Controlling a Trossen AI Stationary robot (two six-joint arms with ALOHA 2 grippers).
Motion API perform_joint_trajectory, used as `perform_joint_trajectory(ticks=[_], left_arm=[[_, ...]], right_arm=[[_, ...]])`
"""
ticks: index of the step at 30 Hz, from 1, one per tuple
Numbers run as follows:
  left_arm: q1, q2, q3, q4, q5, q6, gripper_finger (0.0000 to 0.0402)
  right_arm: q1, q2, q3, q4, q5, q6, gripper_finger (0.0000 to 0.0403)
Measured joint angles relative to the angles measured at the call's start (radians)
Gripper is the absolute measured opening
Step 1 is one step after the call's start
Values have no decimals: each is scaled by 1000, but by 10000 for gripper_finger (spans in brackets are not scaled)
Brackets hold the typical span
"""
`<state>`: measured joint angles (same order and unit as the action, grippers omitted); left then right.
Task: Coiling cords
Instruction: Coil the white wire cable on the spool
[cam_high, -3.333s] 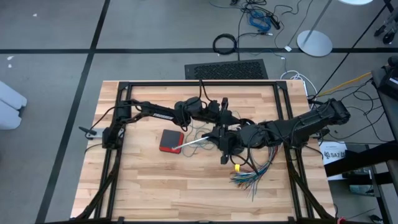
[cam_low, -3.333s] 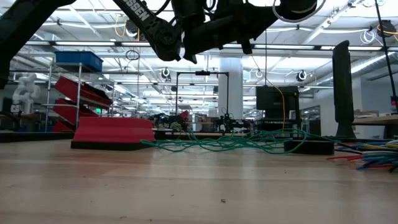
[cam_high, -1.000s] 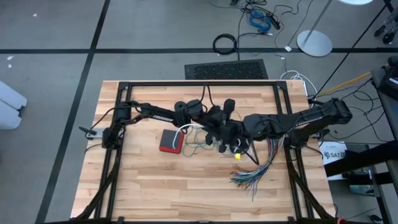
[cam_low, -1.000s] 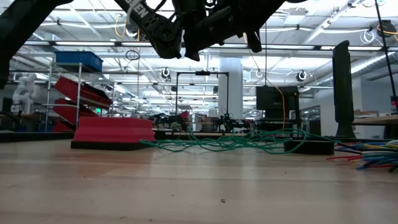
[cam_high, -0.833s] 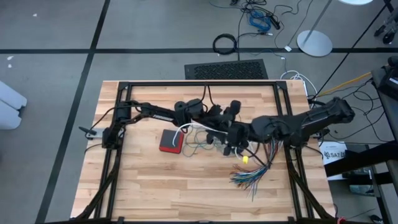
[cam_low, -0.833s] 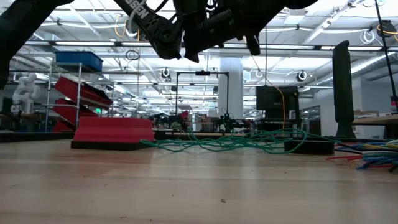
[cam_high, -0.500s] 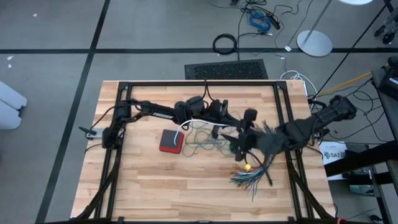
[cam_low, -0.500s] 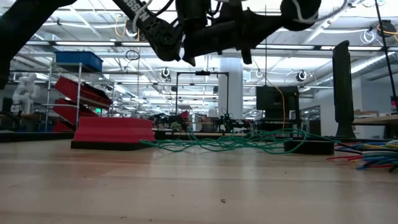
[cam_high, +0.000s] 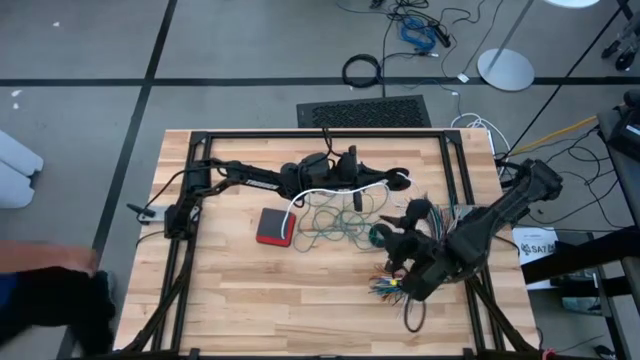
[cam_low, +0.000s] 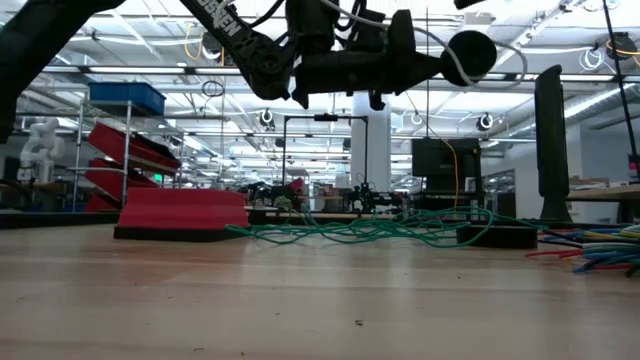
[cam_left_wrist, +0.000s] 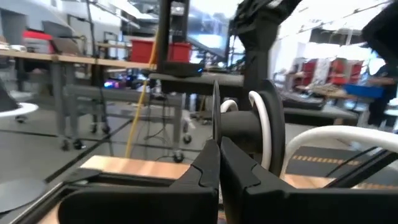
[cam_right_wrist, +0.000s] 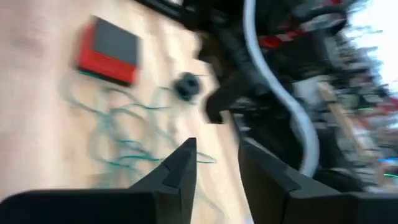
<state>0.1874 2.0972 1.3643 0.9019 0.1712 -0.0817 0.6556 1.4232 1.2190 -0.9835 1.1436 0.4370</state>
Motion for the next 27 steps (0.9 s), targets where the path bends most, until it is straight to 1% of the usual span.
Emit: perform_joint_trajectory(ticks=[2,4,6,9,12,15,19,24,27], left_arm=[[-5,0,0,-7,-15,20,0],[-9,0,0,-14,-25,42,0],[-12,0,0,-31,-33,61,0],[-17,0,0,-33,-34,68,0],[-24,0,0,-33,-35,72,0],[-34,0,0,-32,-36,89,0],[-50,0,0,-33,-36,101,0],[-57,0,0,-40,-49,122,0],[-62,0,0,-40,-49,122,0]], right_arm=[[0,31,0,-49,77,35,96],[0,49,0,-69,124,45,92],[-10,54,0,-93,149,46,90],[-41,54,0,-146,154,86,89],[-77,45,0,-189,146,142,89],[-108,34,0,-183,122,143,89],[-129,32,0,-126,100,93,89],[-152,32,0,1,7,-41,89],[-160,32,0,18,11,-65,89]])
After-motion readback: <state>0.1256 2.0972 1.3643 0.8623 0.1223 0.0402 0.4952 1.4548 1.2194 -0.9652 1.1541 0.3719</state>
